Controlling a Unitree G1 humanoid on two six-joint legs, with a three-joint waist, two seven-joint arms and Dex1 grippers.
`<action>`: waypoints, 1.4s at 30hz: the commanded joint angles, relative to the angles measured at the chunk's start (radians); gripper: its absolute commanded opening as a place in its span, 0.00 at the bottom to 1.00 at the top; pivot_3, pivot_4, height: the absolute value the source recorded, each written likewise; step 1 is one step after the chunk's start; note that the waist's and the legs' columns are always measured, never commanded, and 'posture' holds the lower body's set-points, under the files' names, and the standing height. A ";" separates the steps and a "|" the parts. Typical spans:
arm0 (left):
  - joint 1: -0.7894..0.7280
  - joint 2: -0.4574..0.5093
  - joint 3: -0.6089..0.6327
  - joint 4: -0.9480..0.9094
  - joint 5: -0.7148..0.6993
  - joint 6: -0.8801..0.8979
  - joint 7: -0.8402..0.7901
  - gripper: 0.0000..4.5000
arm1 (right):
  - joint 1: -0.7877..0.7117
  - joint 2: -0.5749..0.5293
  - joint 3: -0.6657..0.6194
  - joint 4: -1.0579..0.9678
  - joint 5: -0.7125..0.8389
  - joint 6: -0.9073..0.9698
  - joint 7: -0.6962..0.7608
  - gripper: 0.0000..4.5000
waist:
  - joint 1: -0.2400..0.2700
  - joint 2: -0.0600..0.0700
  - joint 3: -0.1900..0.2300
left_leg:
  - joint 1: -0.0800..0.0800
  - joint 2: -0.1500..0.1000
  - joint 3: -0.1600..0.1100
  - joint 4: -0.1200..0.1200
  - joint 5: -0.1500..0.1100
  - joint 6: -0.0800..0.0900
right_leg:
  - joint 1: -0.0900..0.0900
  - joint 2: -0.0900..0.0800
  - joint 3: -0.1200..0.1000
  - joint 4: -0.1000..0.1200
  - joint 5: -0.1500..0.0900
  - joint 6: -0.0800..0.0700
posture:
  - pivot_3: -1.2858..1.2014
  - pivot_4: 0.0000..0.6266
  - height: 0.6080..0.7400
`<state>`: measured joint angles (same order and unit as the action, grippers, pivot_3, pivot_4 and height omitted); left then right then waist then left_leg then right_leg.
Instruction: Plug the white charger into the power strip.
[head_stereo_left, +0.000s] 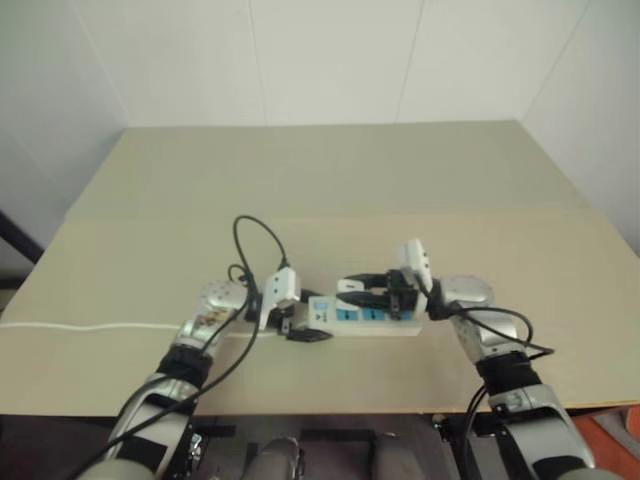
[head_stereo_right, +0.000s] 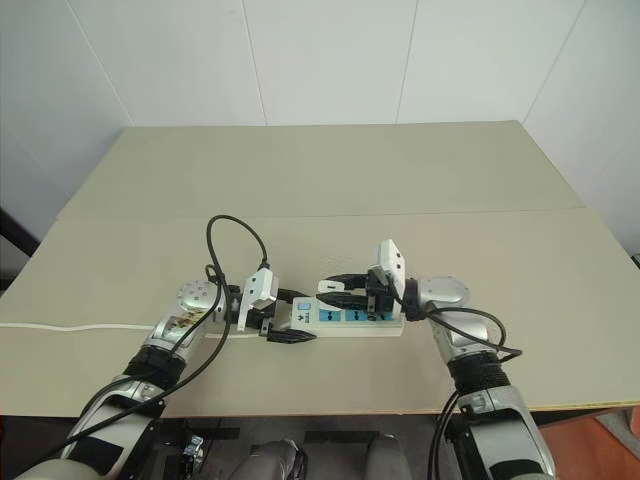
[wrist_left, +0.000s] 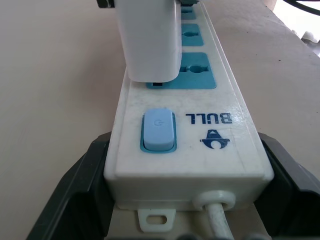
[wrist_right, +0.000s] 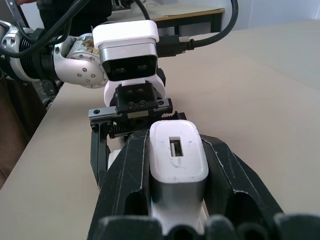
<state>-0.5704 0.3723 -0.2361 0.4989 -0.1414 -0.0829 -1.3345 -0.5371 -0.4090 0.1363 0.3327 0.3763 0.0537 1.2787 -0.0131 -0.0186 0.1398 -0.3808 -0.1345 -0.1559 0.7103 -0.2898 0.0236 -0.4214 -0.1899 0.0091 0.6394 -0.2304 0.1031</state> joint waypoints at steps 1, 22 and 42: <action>0.021 0.041 -0.006 -0.002 0.013 0.015 -0.015 0.74 | 0.019 -0.059 -0.014 0.063 -0.057 -0.002 -0.011 0.26 | 0.000 0.000 0.000 | 0.000 0.000 0.000 0.000 0.000 0.000 | 0.000 0.000 0.000 0.000 0.000 0.000 | 0.52 0.24 1.00; 0.017 0.029 -0.015 -0.007 0.011 0.026 0.014 0.74 | -0.005 0.006 0.125 0.018 -0.146 -0.006 -0.056 0.26 | -0.002 -0.001 -0.002 | 0.010 0.008 0.006 -0.002 -0.001 -0.002 | 0.002 0.010 0.005 0.000 0.002 -0.003 | 0.52 0.24 1.00; 0.026 0.044 -0.011 -0.015 0.008 0.024 0.010 0.74 | 0.013 -0.009 0.125 0.086 -0.158 -0.020 -0.023 0.26 | -0.002 -0.002 -0.003 | 0.013 0.010 0.006 -0.007 -0.001 -0.002 | 0.002 0.012 0.006 0.000 0.004 -0.007 | 0.52 0.24 1.00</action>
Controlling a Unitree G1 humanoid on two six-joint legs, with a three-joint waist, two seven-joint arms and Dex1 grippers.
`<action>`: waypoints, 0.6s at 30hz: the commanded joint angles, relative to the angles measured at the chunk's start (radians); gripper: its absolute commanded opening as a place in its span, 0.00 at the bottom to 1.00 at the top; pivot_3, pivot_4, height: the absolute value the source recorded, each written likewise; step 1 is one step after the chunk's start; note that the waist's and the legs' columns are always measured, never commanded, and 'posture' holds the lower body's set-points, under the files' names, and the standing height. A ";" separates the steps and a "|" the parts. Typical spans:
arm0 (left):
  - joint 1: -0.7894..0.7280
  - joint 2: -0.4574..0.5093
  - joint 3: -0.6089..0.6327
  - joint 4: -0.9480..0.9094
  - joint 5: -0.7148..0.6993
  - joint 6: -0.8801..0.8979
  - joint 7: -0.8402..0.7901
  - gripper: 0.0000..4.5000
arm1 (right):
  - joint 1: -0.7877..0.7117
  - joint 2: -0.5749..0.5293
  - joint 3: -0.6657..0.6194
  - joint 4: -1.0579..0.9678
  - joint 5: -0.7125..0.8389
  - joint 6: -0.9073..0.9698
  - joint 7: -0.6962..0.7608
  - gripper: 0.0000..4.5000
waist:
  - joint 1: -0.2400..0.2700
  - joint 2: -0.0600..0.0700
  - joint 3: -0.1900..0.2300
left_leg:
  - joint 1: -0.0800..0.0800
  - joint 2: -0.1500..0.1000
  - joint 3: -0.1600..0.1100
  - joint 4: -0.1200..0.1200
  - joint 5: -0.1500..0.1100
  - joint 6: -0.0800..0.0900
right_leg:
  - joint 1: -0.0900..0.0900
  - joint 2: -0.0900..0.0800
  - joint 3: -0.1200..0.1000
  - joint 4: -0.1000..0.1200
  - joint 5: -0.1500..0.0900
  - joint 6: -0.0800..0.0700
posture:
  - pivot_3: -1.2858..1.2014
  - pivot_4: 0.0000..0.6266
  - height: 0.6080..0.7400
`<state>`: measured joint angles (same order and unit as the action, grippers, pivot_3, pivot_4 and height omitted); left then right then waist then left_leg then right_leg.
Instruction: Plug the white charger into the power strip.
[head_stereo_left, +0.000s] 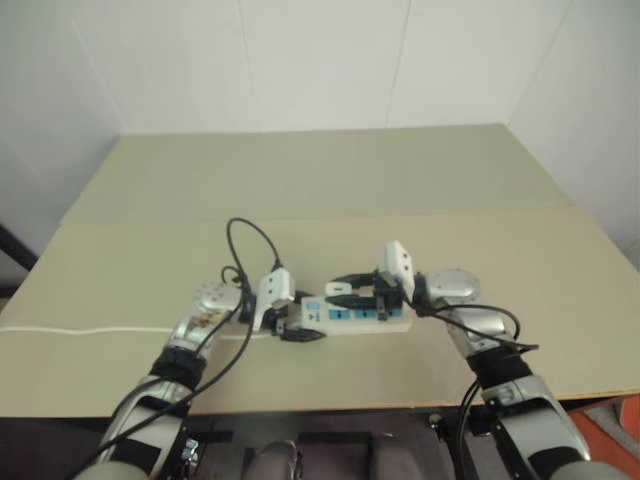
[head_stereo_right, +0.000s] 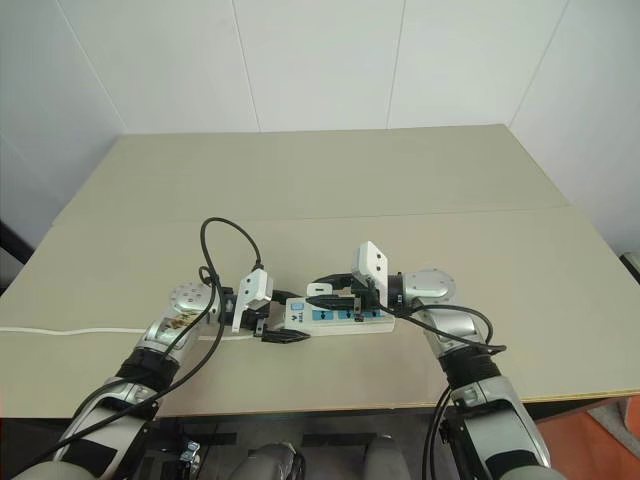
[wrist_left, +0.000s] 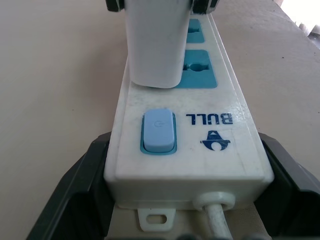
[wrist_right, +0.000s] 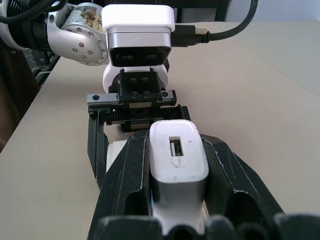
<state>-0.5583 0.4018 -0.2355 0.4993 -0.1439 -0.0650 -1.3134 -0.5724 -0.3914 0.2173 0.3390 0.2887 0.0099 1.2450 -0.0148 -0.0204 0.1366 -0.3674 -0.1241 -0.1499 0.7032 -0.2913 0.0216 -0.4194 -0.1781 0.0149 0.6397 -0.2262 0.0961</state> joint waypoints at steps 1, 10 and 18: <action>0.014 0.015 -0.012 -0.015 0.011 0.006 -0.011 0.74 | 0.048 -0.026 0.044 0.081 -0.070 0.024 0.012 0.26 | 0.000 0.000 0.000 | 0.000 0.000 0.000 0.000 0.000 0.000 | 0.000 0.000 0.000 0.000 0.000 0.000 | 0.52 0.24 1.00; 0.016 0.022 -0.012 -0.025 0.010 0.010 -0.013 0.74 | 0.041 0.000 0.081 0.077 -0.091 0.021 0.013 0.26 | -0.001 0.000 -0.001 | 0.000 0.000 0.000 -0.001 0.000 0.000 | 0.000 0.000 0.000 0.000 0.000 0.000 | 0.52 0.24 1.00; 0.024 0.020 -0.015 -0.037 0.005 0.019 -0.009 0.74 | 0.027 0.027 0.101 0.089 -0.118 0.031 0.017 0.26 | -0.006 -0.001 -0.001 | 0.007 0.001 0.001 -0.008 0.000 -0.001 | 0.002 0.001 0.000 0.000 0.000 0.000 | 0.52 0.24 1.00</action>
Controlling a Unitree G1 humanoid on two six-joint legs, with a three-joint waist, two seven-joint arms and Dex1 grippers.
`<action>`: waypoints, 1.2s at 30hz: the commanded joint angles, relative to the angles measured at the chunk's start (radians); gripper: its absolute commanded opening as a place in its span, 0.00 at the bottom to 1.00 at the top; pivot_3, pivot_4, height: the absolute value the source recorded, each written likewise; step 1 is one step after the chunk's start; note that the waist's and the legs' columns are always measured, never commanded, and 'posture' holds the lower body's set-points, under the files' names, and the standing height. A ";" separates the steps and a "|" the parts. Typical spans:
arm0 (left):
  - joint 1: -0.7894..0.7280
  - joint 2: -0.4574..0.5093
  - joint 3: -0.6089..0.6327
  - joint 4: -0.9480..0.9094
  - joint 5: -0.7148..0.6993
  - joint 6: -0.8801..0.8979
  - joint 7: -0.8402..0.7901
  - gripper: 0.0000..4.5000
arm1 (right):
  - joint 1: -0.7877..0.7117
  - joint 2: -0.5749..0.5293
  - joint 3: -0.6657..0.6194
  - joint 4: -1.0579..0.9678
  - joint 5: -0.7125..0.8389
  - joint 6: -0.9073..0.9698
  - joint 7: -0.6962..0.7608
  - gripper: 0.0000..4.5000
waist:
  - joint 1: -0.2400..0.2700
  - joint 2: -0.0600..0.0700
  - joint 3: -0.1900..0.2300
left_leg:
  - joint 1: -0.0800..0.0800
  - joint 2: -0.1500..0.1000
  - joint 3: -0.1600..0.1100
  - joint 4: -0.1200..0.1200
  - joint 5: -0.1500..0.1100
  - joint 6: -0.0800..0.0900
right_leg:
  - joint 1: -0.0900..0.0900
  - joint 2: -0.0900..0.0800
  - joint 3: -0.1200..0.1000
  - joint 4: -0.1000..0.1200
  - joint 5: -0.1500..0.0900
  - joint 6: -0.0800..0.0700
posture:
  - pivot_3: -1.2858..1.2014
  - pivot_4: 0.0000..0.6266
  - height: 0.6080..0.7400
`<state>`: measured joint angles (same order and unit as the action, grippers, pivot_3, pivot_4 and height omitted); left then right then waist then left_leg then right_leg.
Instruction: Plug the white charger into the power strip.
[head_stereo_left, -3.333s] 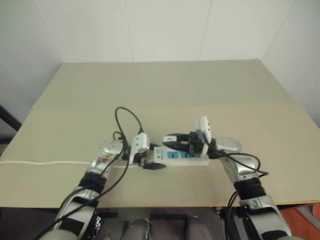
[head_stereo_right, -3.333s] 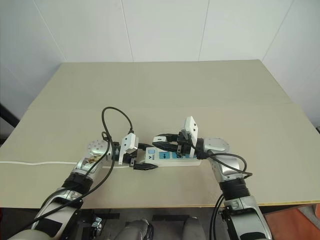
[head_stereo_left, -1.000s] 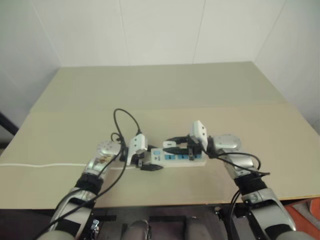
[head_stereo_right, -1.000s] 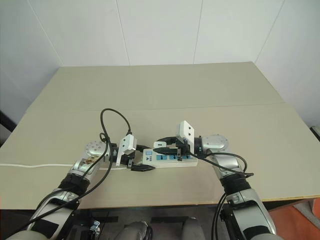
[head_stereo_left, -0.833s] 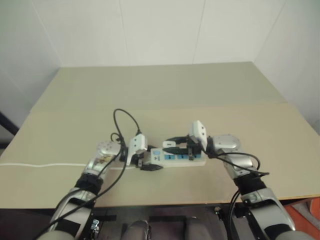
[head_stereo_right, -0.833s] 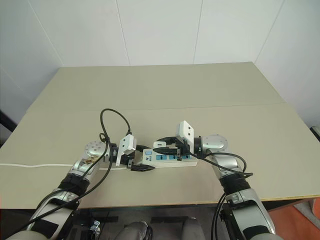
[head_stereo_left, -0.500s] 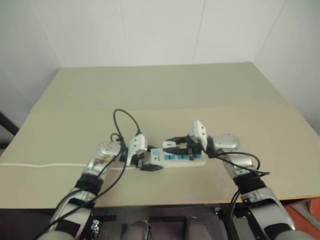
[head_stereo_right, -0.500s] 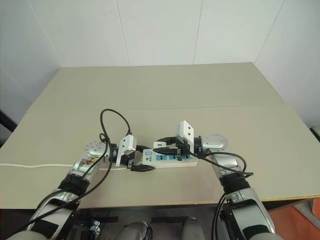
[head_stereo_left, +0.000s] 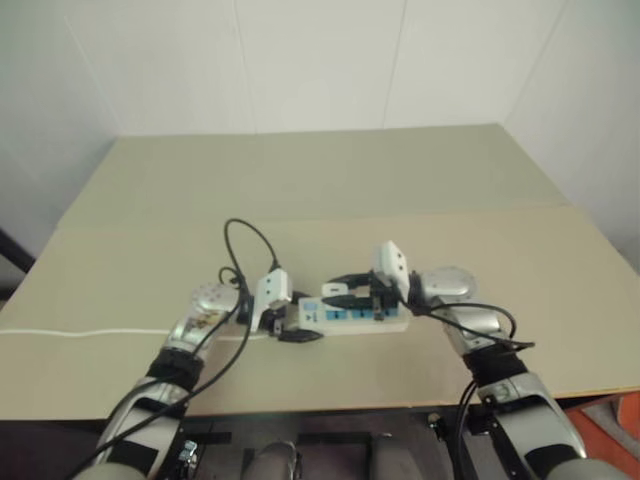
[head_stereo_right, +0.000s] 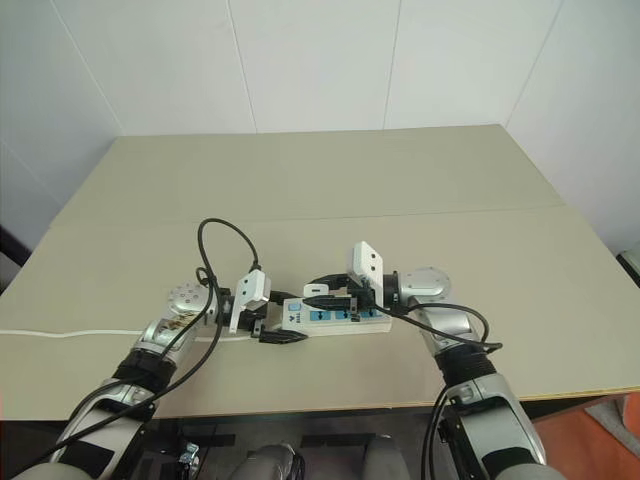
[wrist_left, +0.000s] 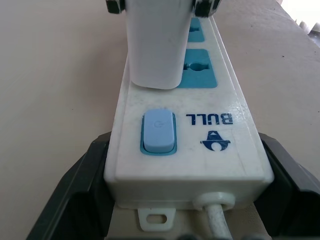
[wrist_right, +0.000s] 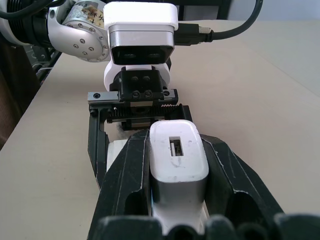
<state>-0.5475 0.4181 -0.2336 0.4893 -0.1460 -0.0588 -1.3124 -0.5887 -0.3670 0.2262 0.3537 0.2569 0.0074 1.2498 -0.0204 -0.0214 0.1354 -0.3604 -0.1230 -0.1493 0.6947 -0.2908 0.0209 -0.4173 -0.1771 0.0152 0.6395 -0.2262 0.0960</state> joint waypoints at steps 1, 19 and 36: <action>0.015 0.004 -0.017 -0.030 0.007 0.014 -0.009 0.74 | 0.044 0.003 0.092 0.078 -0.088 0.033 0.014 0.26 | -0.001 0.000 0.000 | 0.001 0.000 0.000 -0.001 0.000 0.000 | 0.001 0.000 0.000 0.000 0.000 0.000 | 0.52 0.24 1.00; 0.021 0.023 -0.010 -0.038 0.002 0.023 -0.013 0.74 | 0.096 -0.043 0.010 0.153 -0.053 0.044 0.005 0.26 | 0.007 0.000 -0.001 | 0.009 0.014 0.000 -0.003 -0.002 -0.002 | 0.013 0.014 -0.001 -0.012 0.004 -0.005 | 0.52 0.24 1.00; 0.019 0.021 -0.009 -0.030 0.002 0.019 -0.006 0.74 | 0.066 0.006 -0.052 0.069 0.036 0.022 -0.011 0.26 | 0.008 0.001 0.000 | 0.009 0.015 0.000 -0.003 -0.002 -0.002 | 0.012 0.014 -0.001 -0.012 0.004 -0.005 | 0.52 0.24 1.00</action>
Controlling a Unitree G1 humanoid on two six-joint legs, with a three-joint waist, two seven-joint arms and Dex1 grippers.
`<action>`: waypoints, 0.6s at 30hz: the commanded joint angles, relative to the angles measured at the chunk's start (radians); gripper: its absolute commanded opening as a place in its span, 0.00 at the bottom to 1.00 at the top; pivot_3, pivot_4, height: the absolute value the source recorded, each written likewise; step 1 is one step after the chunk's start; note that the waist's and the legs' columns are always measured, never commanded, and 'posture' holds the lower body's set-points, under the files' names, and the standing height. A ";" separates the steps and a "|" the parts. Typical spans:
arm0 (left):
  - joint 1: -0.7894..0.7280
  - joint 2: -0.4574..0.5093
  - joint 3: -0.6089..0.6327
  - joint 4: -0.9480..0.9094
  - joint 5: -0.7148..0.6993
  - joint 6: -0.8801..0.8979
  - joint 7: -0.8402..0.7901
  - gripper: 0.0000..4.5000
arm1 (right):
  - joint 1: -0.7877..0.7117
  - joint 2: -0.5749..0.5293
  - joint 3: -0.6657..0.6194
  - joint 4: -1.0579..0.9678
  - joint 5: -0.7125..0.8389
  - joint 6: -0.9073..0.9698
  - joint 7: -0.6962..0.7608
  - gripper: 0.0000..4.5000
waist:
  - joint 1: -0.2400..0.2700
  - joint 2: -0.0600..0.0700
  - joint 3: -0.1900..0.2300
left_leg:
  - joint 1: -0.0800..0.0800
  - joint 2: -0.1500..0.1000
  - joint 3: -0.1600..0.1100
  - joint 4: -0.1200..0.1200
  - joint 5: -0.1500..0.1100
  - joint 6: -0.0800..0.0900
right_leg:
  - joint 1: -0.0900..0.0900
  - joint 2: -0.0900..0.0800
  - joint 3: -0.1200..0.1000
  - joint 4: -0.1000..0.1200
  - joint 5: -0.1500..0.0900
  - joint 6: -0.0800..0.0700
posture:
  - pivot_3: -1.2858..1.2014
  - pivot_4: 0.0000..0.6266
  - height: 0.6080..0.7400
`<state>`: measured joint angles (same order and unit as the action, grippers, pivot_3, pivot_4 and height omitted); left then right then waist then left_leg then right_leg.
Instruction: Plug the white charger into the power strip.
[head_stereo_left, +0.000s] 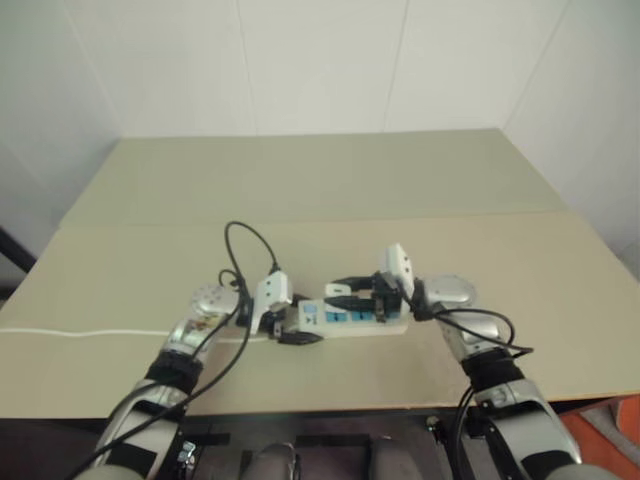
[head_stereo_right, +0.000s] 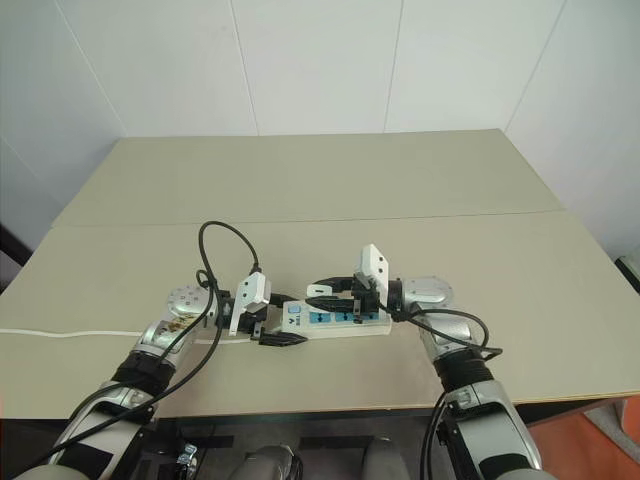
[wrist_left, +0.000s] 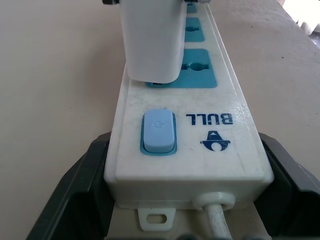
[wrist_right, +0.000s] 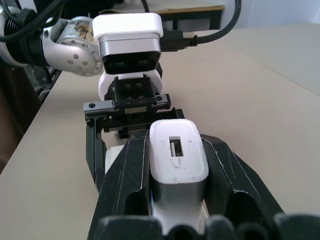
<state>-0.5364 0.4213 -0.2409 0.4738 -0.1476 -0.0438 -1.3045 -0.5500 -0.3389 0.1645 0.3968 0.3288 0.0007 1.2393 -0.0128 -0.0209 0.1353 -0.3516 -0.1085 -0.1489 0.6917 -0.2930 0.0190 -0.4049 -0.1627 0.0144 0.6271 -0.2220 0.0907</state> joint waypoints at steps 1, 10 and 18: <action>0.007 0.017 -0.002 -0.012 0.004 0.003 -0.014 0.74 | 0.029 -0.025 0.014 0.007 -0.033 0.032 0.006 0.26 | 0.000 0.000 0.000 | 0.000 0.000 0.000 0.000 0.000 0.000 | 0.000 0.000 0.000 0.000 0.000 0.000 | 0.52 0.24 1.00; -0.006 0.006 -0.003 0.009 0.008 -0.008 -0.012 0.74 | 0.042 -0.042 0.048 -0.053 -0.031 0.030 0.056 0.26 | 0.001 0.001 0.001 | -0.001 0.000 0.000 -0.001 0.000 0.000 | -0.001 0.000 0.000 -0.001 0.000 0.000 | 0.52 0.24 1.00; -0.005 0.009 -0.004 0.010 0.009 -0.013 -0.017 0.74 | 0.018 -0.054 0.096 -0.052 -0.057 0.037 0.082 0.26 | 0.002 0.001 0.002 | -0.001 0.000 0.000 -0.001 0.000 0.000 | -0.001 0.000 0.000 -0.002 0.000 0.000 | 0.52 0.24 1.00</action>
<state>-0.5367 0.4198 -0.2501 0.4744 -0.1504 -0.0647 -1.3346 -0.5541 -0.3894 0.2149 0.3190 0.3141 0.0120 1.2947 -0.0112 -0.0197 0.1375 -0.3529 -0.1084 -0.1486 0.6902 -0.2930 0.0190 -0.4060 -0.1626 0.0143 0.6254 -0.2220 0.0906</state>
